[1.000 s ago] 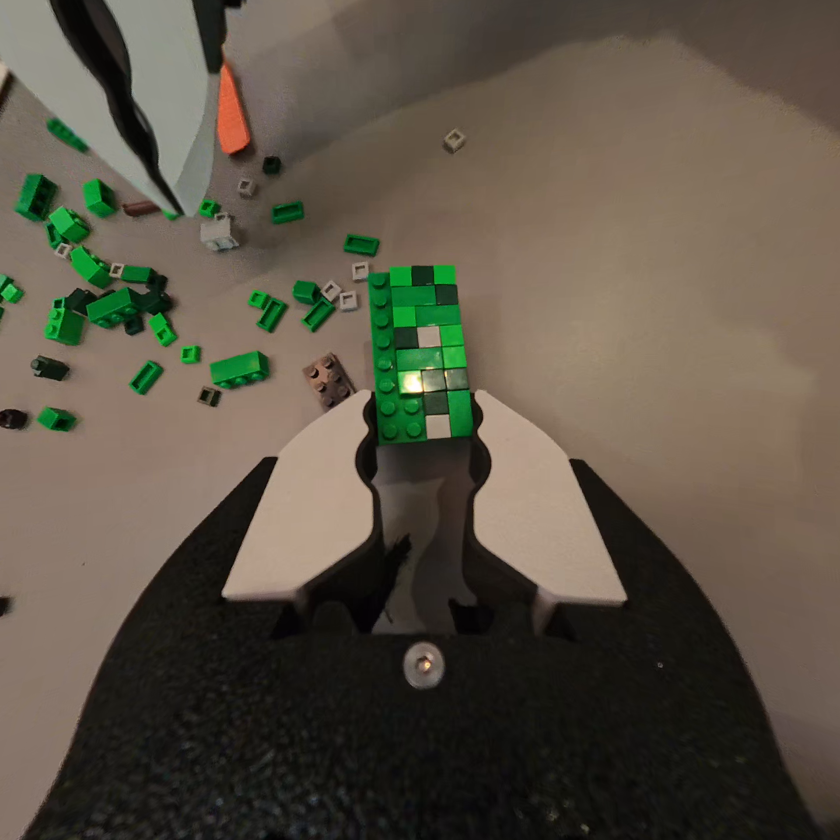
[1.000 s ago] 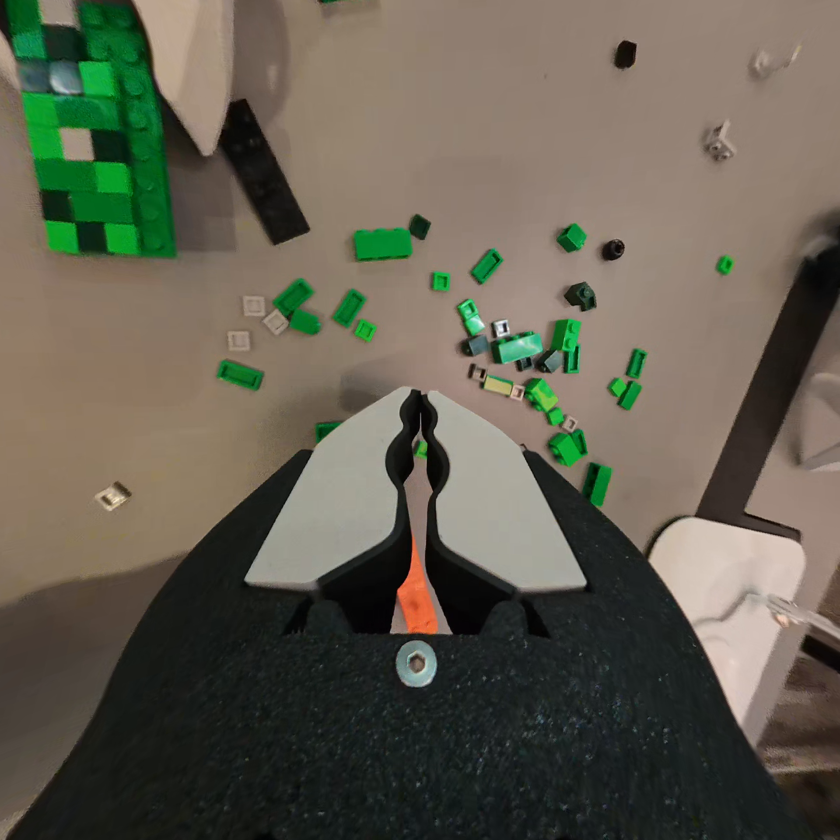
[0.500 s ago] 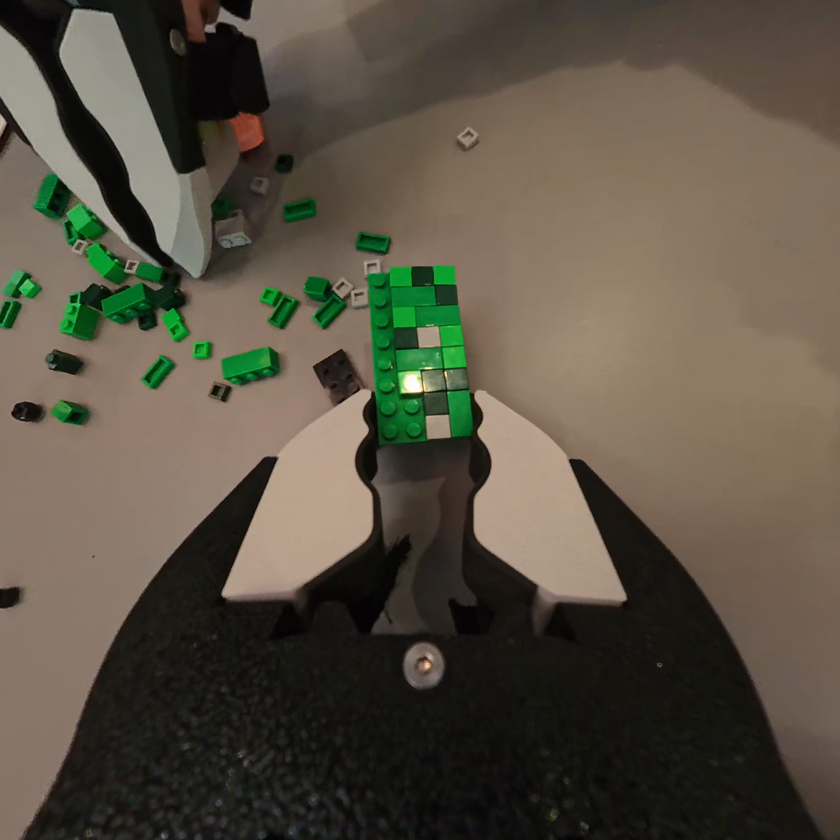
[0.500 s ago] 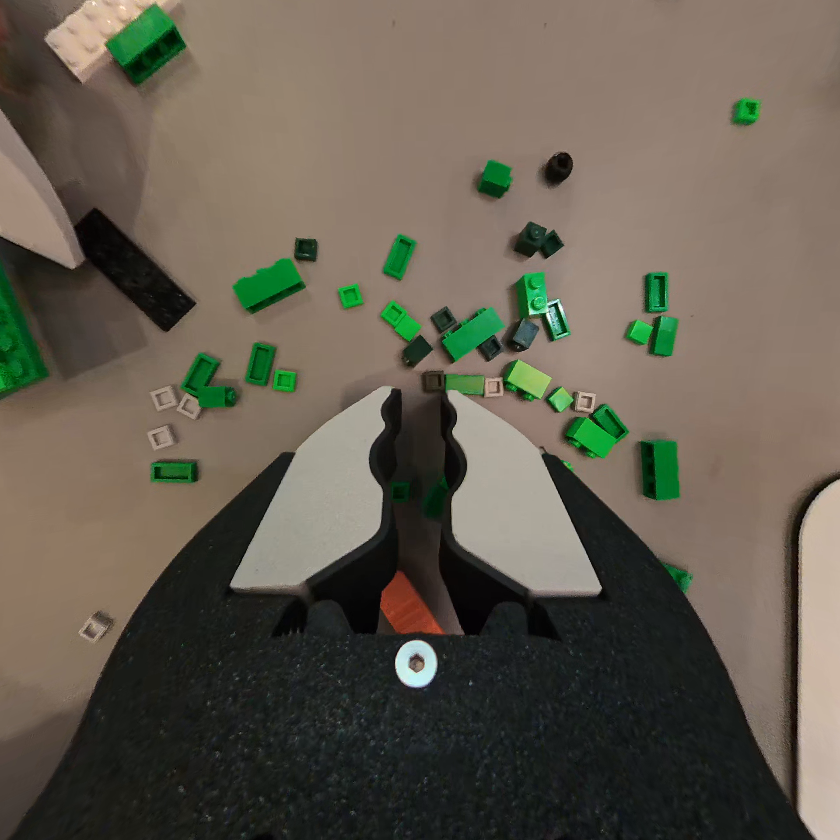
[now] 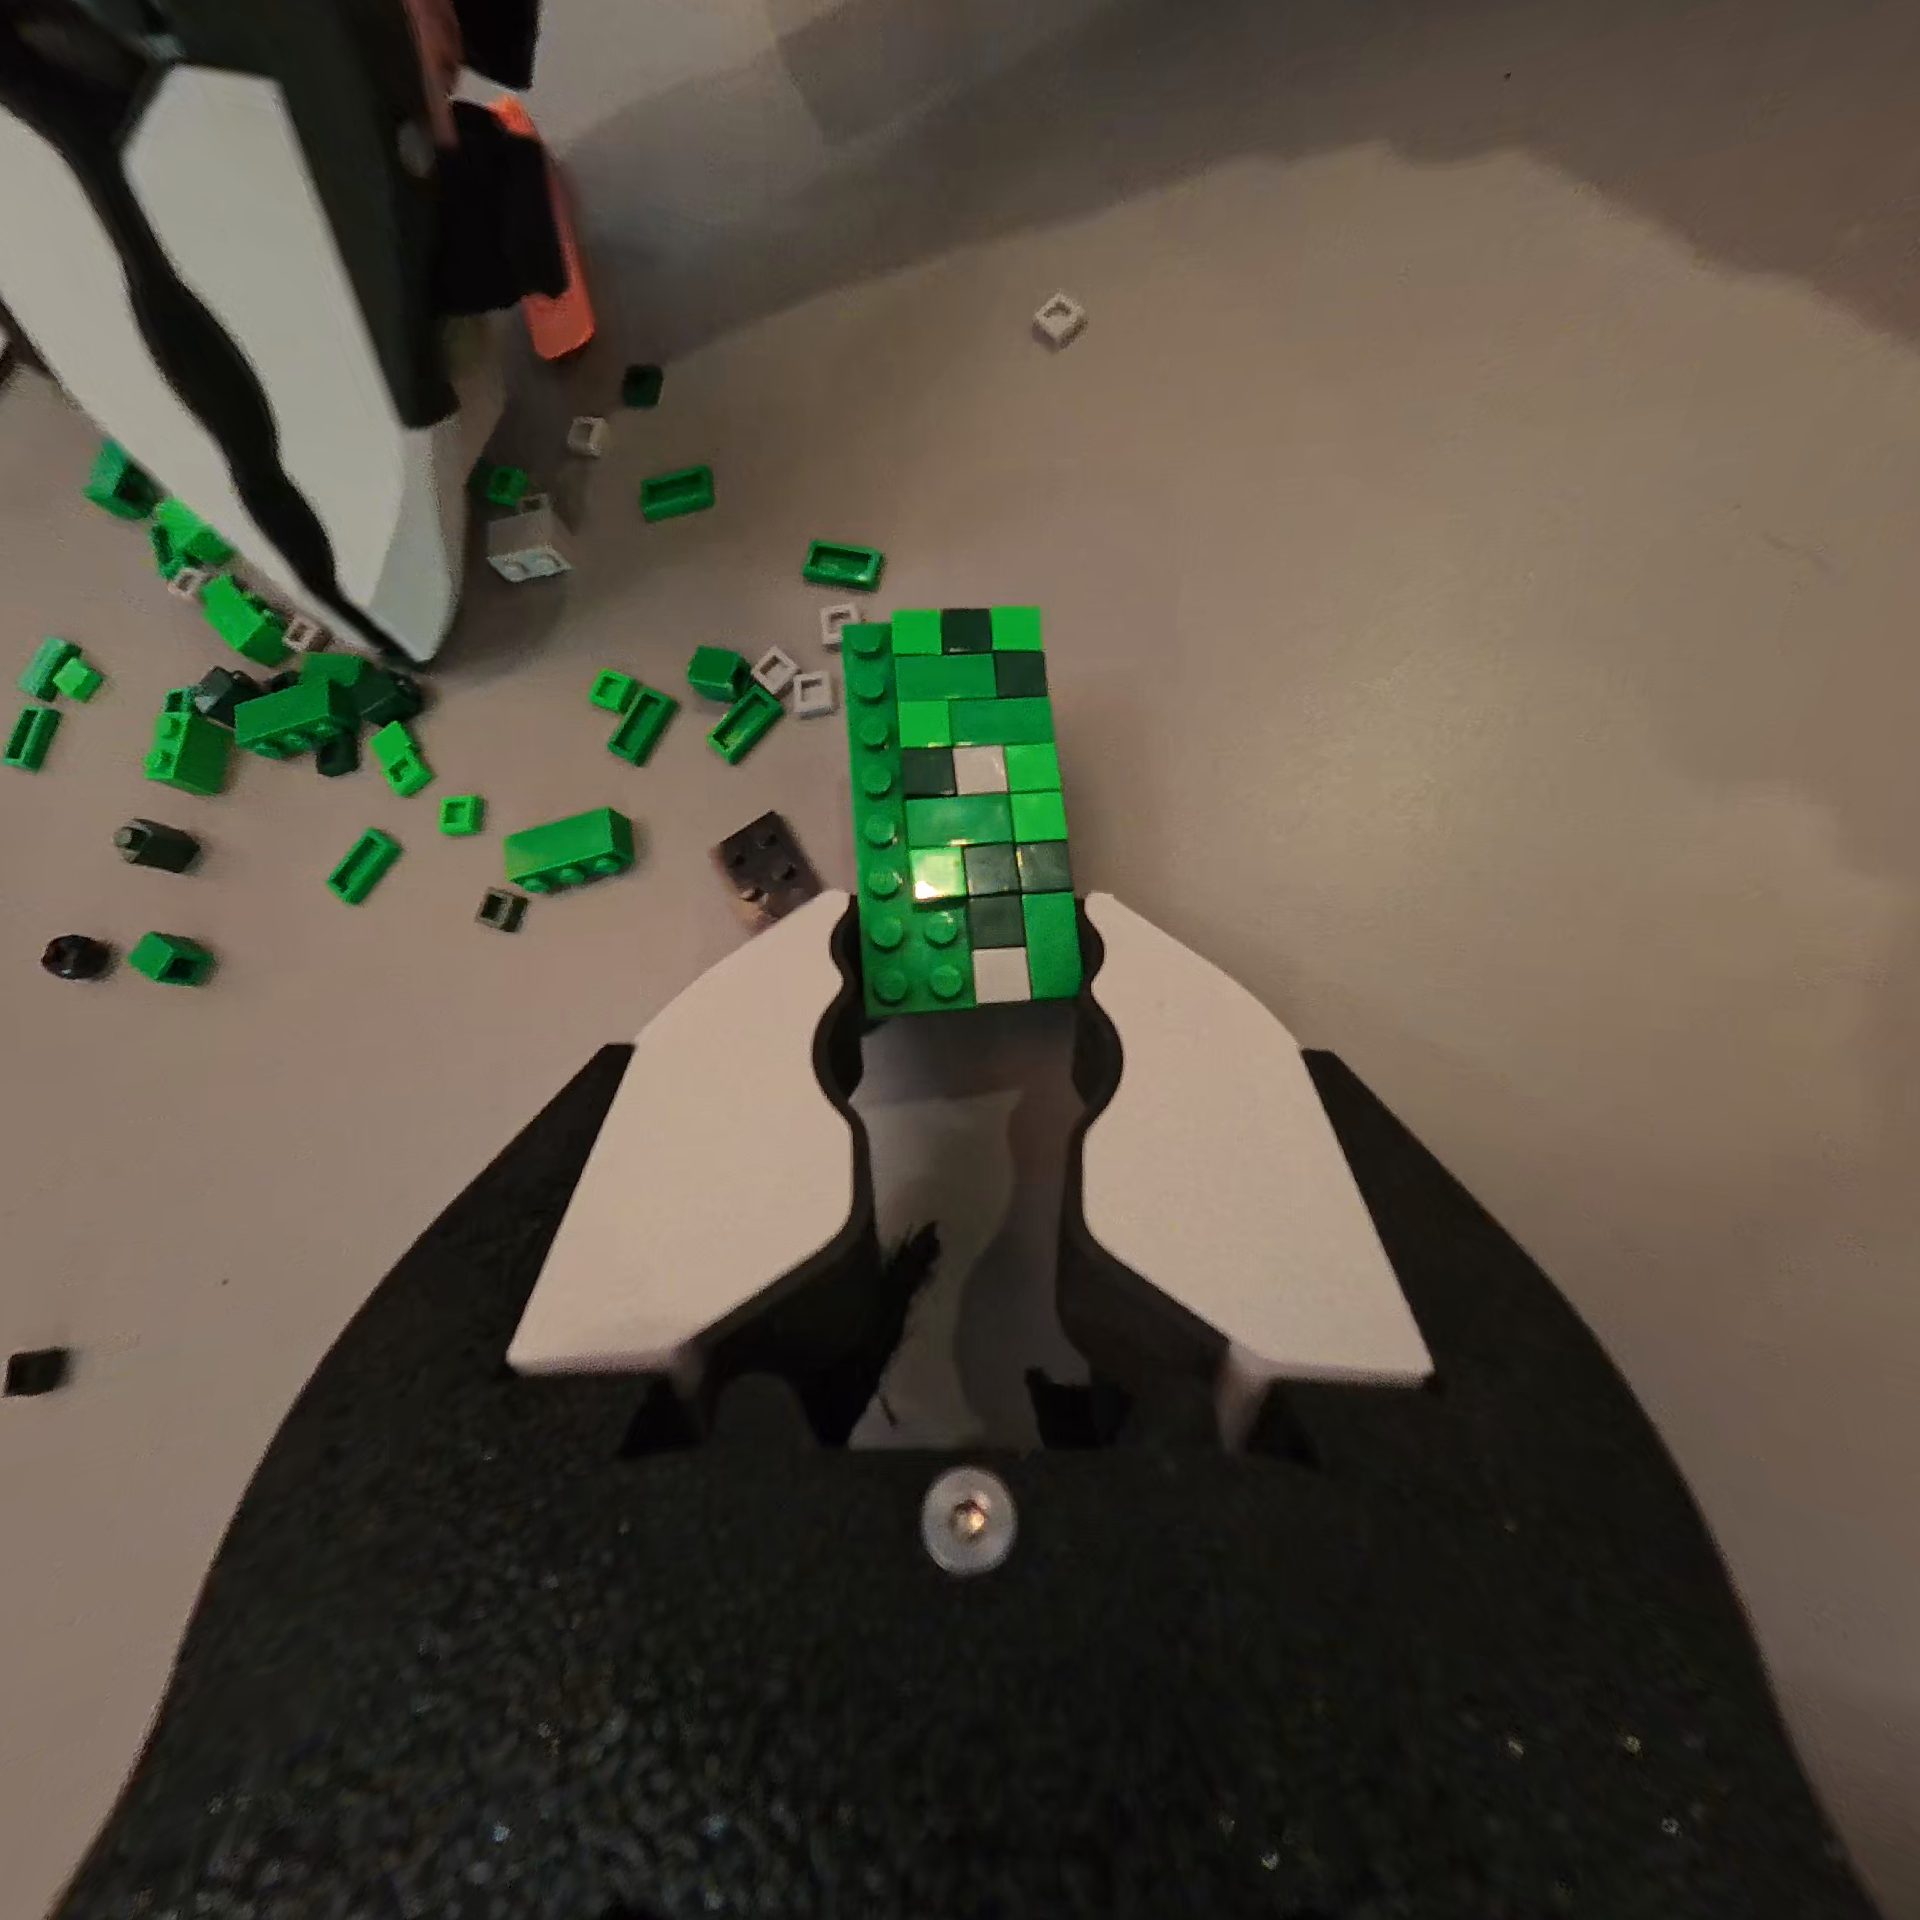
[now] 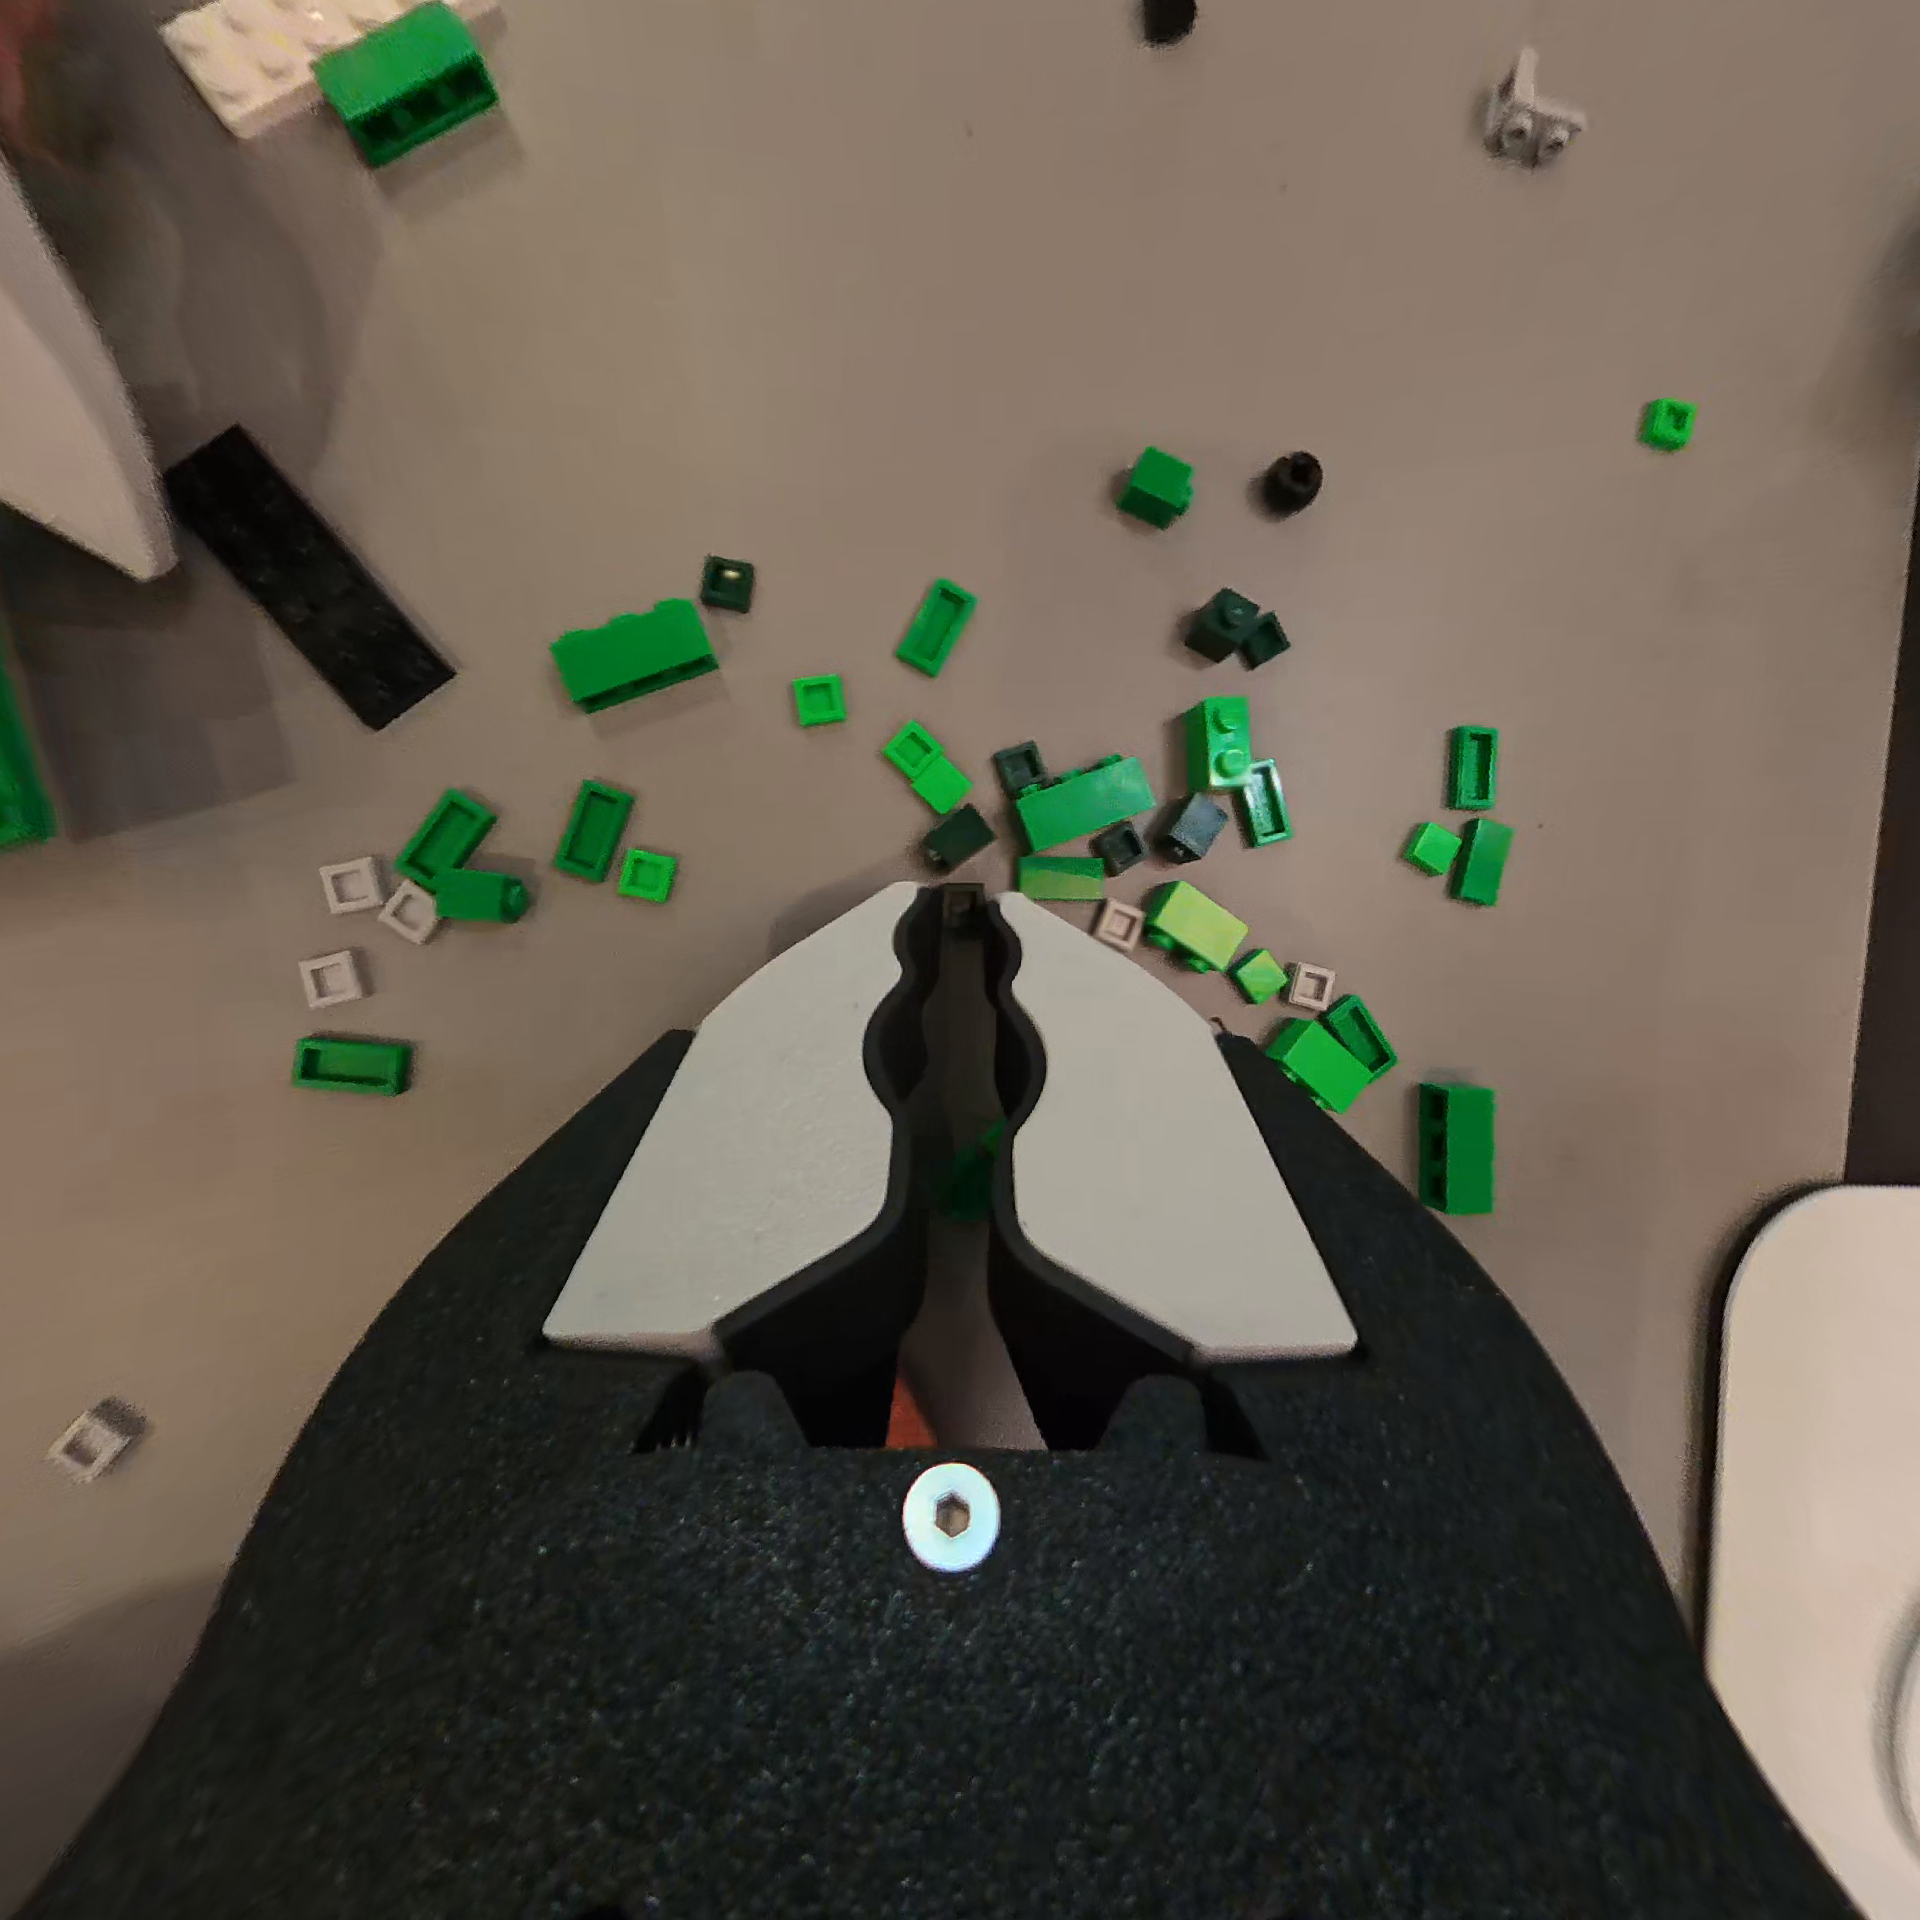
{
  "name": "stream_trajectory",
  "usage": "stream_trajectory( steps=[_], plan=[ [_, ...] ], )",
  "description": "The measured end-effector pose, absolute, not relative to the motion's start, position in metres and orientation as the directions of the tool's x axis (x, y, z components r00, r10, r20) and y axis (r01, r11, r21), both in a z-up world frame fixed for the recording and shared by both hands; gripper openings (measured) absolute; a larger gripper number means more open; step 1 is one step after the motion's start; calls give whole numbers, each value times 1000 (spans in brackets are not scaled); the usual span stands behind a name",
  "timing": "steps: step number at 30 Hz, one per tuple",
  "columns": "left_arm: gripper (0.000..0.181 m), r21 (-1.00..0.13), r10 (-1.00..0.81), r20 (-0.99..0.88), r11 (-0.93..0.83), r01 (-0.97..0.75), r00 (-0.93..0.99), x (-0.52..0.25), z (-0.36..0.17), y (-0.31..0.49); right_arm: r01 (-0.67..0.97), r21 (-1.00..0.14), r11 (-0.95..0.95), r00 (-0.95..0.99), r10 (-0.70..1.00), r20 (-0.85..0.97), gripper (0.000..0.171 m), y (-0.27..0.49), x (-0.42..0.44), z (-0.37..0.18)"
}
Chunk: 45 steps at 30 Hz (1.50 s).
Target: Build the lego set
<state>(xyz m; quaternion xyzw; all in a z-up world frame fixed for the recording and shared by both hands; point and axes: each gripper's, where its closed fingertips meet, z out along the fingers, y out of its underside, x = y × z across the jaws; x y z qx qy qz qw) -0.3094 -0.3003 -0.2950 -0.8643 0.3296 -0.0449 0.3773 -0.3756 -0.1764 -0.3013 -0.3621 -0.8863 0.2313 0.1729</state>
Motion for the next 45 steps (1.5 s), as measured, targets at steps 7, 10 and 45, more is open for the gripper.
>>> stream_trajectory(
  steps=[7, 10, 45],
  plan=[
    [37, -709, -551, -203, -487, -509, 810, -319, -283, -297, 483, -471, 738, -797, 594, 114, 7, -207, -307, -277],
    [37, -698, -557, -215, -487, -525, 802, -317, -285, -297, 546, -241, 802, -812, 578, 84, 7, -197, -252, -277],
    [37, -715, -744, -132, -386, -583, 655, -252, -296, -308, 620, -685, 383, -431, 896, 110, 16, -183, -202, -301]
  ],
)
